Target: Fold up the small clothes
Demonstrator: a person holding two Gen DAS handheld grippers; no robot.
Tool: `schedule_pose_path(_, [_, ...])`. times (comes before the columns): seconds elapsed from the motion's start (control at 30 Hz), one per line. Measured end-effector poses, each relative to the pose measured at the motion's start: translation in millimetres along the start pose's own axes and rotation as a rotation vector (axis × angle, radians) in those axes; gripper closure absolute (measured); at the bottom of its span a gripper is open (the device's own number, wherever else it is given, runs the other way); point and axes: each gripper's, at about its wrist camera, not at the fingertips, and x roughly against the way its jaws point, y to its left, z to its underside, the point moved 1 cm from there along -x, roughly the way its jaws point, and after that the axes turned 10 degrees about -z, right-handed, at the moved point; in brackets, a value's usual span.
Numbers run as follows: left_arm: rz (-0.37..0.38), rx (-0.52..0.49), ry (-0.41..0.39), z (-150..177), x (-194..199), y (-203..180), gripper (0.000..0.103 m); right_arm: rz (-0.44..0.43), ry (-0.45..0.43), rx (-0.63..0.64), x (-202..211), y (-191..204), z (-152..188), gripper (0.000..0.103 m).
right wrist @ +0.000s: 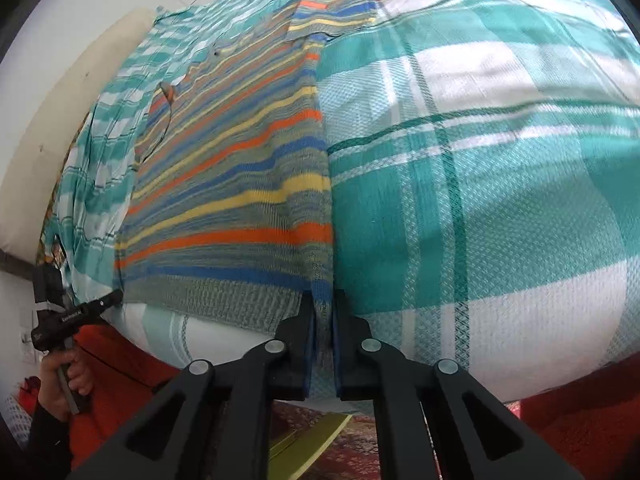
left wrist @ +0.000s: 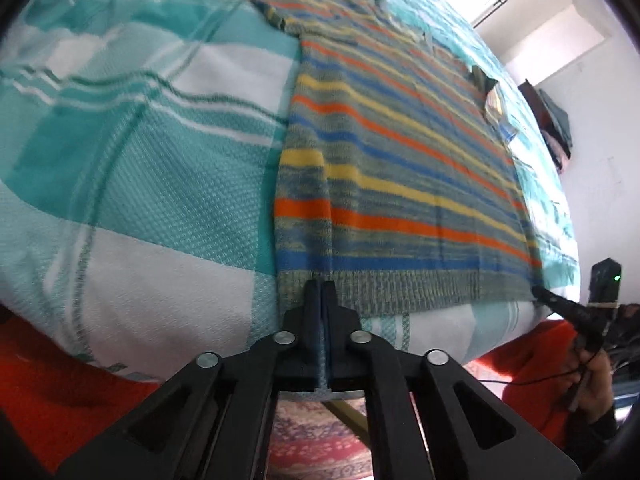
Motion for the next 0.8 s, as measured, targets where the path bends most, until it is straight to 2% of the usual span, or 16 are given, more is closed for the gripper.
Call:
schedule_pose_path(0.03, [-0.018,-0.002,-0.021,1.2,11.4,-1.8,0.079,-0.021,0.012,0.0,9.2,0.5,-1.0,0.076])
schedule_pose_path(0.07, [-0.043,-0.002,-0.058,2.1,23.2,-3.1,0.069,-0.017,0.012,0.011,19.1,1.1,-1.5,0.06])
schedule_pose_path(0.1, [-0.089,-0.007,-0.123,3.2,39.5,-4.0,0.044,0.003,0.001,0.032,31.2,1.5,-2.0,0.051])
schedule_pose_path(0.13, [-0.134,-0.021,-0.207,4.5,58.4,-5.1,0.028,0.066,-0.028,0.086,52.4,3.0,-5.8,0.051])
schedule_pose_path(0.2, [-0.191,-0.054,-0.353,2.5,89.4,-10.2,0.02,0.198,-0.062,0.2,75.1,7.9,-18.1,0.05])
schedule_pose_path(0.23, [-0.203,-0.064,-0.4,-1.1,98.8,-13.3,0.018,0.308,-0.083,0.31,85.1,13.8,-32.8,0.05])
schedule_pose_path(0.3, [-0.209,-0.067,-0.457,-15.8,105.4,-22.2,0.018,0.397,-0.087,0.435,84.8,23.3,-57.6,0.05])
schedule_pose_path(0.4, [-0.19,-0.031,-0.504,-34.5,95.0,-36.3,0.018,0.398,-0.082,0.613,55.6,44.3,-106.8,0.05])
schedule_pose_path(0.43, [-0.175,-0.013,-0.49,-37.3,87.5,-41.4,0.018,0.397,-0.073,0.676,34.8,54.0,-125.5,0.05])
schedule_pose_path(0.53, [-0.144,0.02,-0.433,-37.3,64.5,-51.2,0.018,0.358,-0.038,0.759,-27.2,68.6,-168.9,0.05])
schedule_pose_path(0.7, [-0.169,0.0,-0.338,-21.1,35.5,-65.4,0.018,0.345,-0.004,0.76,-114.3,57.4,-223.3,0.052])
schedule_pose_path(0.73, [-0.186,-0.012,-0.312,-20.0,29.6,-65.8,0.018,0.323,-0.003,0.707,-123.0,46.2,-237.2,0.059])
schedule_pose_path(0.77, [-0.2,-0.017,-0.299,-20.2,27.8,-65.5,0.018,0.31,-0.017,0.662,-120.6,38.2,-248.0,0.094])
schedule_pose_path(0.8, [-0.207,-0.018,-0.296,-17.6,29.1,-65.6,0.018,0.256,-0.053,0.584,-105.9,26.7,-263.6,0.098])
